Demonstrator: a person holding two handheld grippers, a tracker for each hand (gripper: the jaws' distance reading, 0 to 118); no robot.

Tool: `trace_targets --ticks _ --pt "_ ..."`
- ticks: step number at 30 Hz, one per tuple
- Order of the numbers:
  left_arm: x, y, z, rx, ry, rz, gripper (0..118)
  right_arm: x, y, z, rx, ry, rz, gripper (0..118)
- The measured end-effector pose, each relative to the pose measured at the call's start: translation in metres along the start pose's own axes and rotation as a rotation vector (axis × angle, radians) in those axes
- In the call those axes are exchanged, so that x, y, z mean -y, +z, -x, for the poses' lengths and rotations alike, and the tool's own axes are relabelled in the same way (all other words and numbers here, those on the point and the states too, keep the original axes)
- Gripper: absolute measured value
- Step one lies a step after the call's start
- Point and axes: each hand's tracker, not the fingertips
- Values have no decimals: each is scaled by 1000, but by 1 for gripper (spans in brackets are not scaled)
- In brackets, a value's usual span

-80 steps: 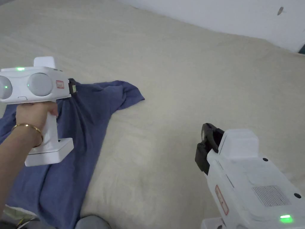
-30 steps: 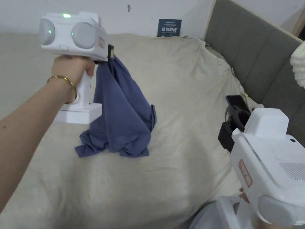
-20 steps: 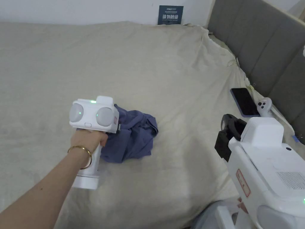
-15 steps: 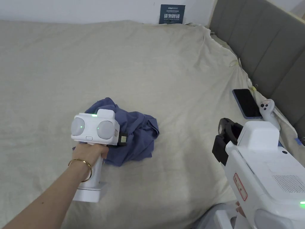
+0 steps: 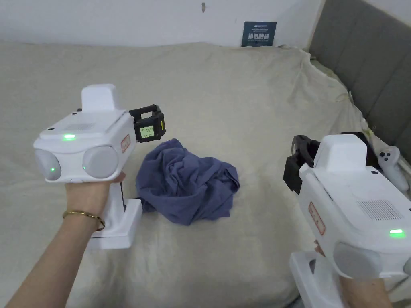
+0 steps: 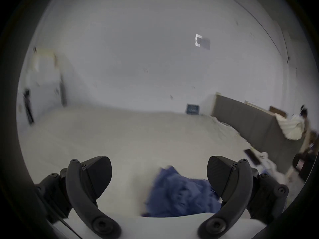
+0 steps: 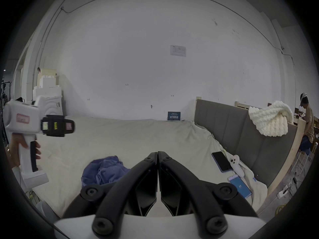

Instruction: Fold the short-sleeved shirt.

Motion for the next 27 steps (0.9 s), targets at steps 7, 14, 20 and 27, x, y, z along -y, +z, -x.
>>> trace_targets --ticks 7,14,20,27 --pt "33 48 15 -155 -127 -143 101 -12 -9 12 -20 -5 -56 0" --pt "67 59 16 -128 -139 -112 13 -2 -1 16 -34 -17 -54 0" --pt "80 64 13 -88 -119 -74 0 11 5 22 -54 -13 -26 0" --pt "83 70 12 -81 -90 -76 0 20 9 26 -57 -13 17 0"
